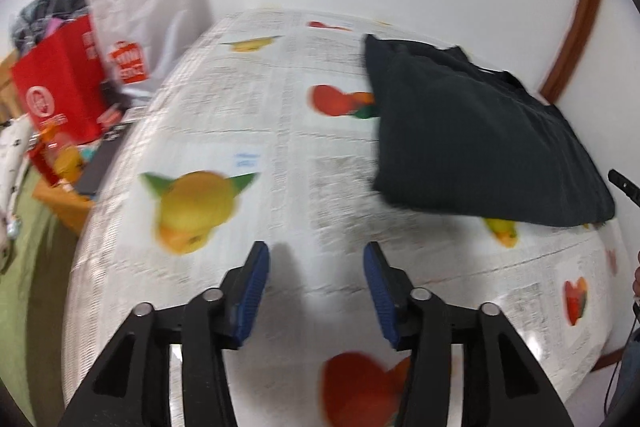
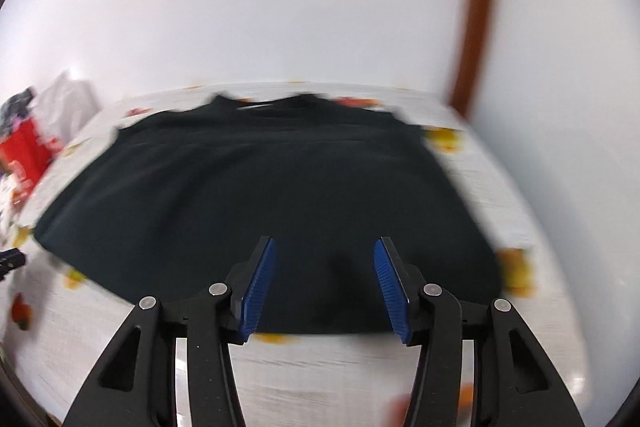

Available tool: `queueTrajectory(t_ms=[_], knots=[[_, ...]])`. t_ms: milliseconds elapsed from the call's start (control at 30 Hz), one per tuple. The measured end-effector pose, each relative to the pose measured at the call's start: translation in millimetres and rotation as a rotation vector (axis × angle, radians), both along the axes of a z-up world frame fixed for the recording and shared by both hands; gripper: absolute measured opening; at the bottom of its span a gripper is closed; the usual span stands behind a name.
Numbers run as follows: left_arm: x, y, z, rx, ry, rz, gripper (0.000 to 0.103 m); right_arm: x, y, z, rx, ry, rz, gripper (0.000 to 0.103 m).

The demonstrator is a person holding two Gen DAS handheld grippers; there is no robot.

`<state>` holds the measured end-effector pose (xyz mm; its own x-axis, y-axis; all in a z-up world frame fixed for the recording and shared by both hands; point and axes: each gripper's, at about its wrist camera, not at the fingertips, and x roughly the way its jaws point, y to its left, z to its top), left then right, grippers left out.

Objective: Fold small clothes
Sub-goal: 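Grasp the folded sweatshirt edge with the left gripper and fold it over, then grasp the black sweatshirt bundle edge with the right gripper and lift it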

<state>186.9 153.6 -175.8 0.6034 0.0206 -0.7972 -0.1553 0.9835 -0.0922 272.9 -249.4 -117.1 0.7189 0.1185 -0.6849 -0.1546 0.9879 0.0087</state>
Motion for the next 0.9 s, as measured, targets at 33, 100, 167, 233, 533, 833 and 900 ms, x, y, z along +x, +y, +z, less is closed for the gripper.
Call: queueTrajectory(t_ms=[33, 100, 167, 233, 533, 833, 900], knots=[[-3.4, 3.3, -0.4, 0.029, 0.0, 0.016, 0.05, 1.1, 19.9, -2.9, 0.009, 0.002, 0.032, 0.051], [-9.2, 9.0, -1.4, 0.057, 0.0, 0.032, 0.053, 4.6, 69.8, -10.0, 0.003, 0.005, 0.109, 0.051], [-13.0, 15.9, -3.3, 0.058, 0.012, 0.04, 0.054, 5.4, 116.2, -16.1, -0.027, -0.015, 0.172, 0.051], [-15.5, 22.0, -4.7, 0.053, 0.013, 0.042, 0.054, 4.6, 152.7, -21.2, -0.059, -0.028, 0.219, 0.051], [-10.0, 25.6, -9.1, 0.106, -0.011, 0.027, 0.063, -39.2, 208.6, -38.5, -0.182, 0.031, 0.418, 0.052], [-3.2, 36.0, -12.6, 0.071, -0.035, 0.036, 0.069, -57.0, 263.3, -52.9, -0.464, -0.105, 0.482, 0.056], [-3.2, 36.0, -13.3, 0.07, -0.041, 0.034, 0.071, -52.2, 274.5, -52.9, -0.487, -0.126, 0.499, 0.056]])
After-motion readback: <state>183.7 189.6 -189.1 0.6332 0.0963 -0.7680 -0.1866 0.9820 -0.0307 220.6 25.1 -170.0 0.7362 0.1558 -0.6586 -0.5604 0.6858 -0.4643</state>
